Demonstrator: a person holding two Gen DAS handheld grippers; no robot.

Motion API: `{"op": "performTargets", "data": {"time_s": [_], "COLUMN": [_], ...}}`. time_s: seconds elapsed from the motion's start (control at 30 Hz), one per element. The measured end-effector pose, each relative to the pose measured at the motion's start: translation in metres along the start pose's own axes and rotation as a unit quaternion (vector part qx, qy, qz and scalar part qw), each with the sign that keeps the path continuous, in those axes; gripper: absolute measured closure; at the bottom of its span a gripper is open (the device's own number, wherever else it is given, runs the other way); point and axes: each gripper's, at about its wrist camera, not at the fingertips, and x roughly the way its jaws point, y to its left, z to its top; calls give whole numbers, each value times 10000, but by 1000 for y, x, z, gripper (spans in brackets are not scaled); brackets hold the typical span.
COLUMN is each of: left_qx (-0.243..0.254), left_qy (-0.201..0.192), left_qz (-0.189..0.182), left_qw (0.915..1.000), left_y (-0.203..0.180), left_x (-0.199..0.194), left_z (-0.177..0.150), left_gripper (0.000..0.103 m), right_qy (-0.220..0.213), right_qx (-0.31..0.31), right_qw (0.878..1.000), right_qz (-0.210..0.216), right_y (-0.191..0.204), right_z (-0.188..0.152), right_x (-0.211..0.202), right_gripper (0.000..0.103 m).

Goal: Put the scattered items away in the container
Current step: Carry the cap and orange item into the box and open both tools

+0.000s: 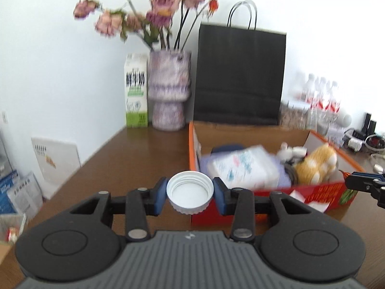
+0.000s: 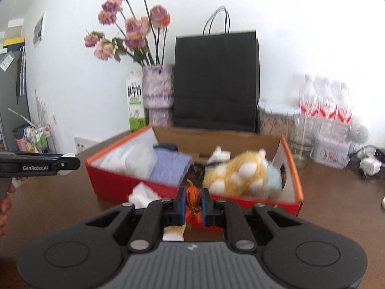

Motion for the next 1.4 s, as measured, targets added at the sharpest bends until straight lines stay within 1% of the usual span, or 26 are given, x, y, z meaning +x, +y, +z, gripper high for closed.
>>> {"op": "performTargets", "data": {"time_s": [0.13, 0.27, 0.33, 0.4, 0.57, 0.67, 0.9, 1.03, 1.13, 1.3, 1.37, 1.4], "left_qx": [34, -71, -151, -262, -388, -411, -211, -205, -166, -110, -74, -73], "left_qy": [-481, -801, -897, -996, -1121, -1019, -431, -134, 19, 110, 117, 86], "left_qz": [-100, -301, -458, -594, -734, -716, -605, -637, -588, -549, -543, -493], "left_qw": [9988, 9963, 9948, 9929, 9902, 9914, 9970, 9977, 9981, 9984, 9984, 9987], "left_y": [-8, -23, -32, -41, -60, -66, -65, -62, -62, -63, -63, -64], "left_x": [-5, 1, 7, 12, 37, 57, 96, 111, 120, 125, 124, 124], "left_z": [32, 60, 71, 78, 90, 88, 67, 57, 51, 47, 46, 46], "left_gripper": [62, 62, 62, 62, 62, 62, 62, 62, 62, 62, 62, 57], "right_qy": [-443, -816, -983, -1072, -1151, -1036, -410, -207, -108, -28, -16, -16], "right_qx": [-19, 54, 90, 133, 339, 407, 329, 262, 208, 146, 151, 144], "right_qw": [9990, 9966, 9951, 9941, 9927, 9937, 9985, 9992, 9994, 9995, 9994, 9994], "right_qz": [-46, -58, -69, -81, -99, -110, -161, -213, -247, -285, -312, -328], "right_y": [-4, -9, -11, -15, -23, -27, -29, -27, -26, -25, -25, -24], "right_z": [24, 50, 61, 69, 82, 82, 56, 46, 41, 38, 38, 38], "right_x": [-4, 1, 5, 11, 36, 55, 93, 103, 106, 109, 109, 108], "right_gripper": [92, 92, 92, 92, 92, 92, 92, 92, 92, 91, 89, 77]}}
